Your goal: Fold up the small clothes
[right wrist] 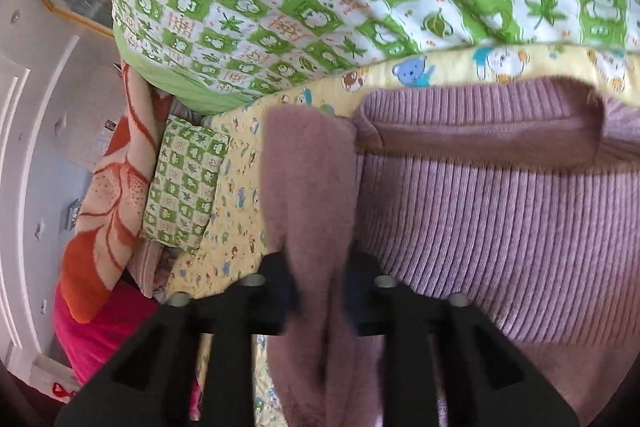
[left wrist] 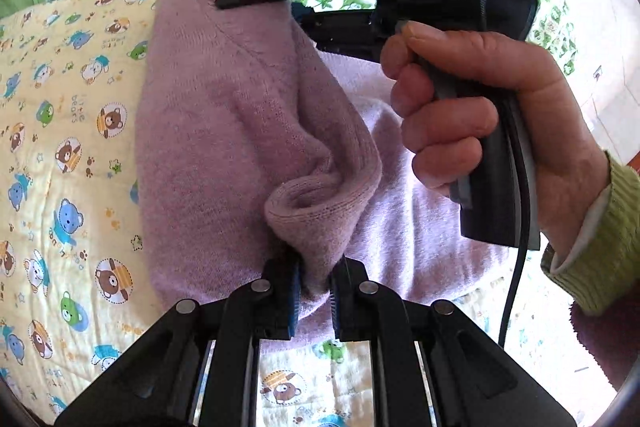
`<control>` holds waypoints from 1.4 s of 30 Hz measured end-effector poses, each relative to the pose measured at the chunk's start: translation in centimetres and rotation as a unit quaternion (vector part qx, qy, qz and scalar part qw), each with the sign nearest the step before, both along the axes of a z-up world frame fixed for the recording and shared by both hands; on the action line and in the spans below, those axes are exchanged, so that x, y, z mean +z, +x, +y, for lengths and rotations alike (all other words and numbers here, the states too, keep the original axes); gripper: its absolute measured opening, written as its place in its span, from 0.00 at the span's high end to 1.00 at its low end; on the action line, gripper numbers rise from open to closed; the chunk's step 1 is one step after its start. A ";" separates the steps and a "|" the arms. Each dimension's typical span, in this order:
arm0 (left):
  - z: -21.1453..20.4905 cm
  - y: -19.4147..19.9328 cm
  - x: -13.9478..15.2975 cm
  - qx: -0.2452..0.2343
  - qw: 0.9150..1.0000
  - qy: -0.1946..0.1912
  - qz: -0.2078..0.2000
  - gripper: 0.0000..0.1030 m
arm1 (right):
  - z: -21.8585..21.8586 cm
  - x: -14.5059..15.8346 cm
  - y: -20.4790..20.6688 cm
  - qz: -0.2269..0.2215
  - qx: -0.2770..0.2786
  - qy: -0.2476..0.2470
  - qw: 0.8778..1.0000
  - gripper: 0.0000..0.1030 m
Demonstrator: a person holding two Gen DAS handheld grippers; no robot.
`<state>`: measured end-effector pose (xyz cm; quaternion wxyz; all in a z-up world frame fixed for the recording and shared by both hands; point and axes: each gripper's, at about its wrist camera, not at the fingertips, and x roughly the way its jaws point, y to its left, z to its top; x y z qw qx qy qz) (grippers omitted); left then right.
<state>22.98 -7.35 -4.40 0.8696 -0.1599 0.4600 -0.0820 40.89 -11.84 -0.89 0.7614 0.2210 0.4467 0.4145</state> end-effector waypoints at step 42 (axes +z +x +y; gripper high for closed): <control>-14.3 6.9 -1.6 -0.202 0.978 -0.026 0.036 0.43 | -24.3 -1.9 -9.2 -0.024 -0.237 -0.039 0.970 0.67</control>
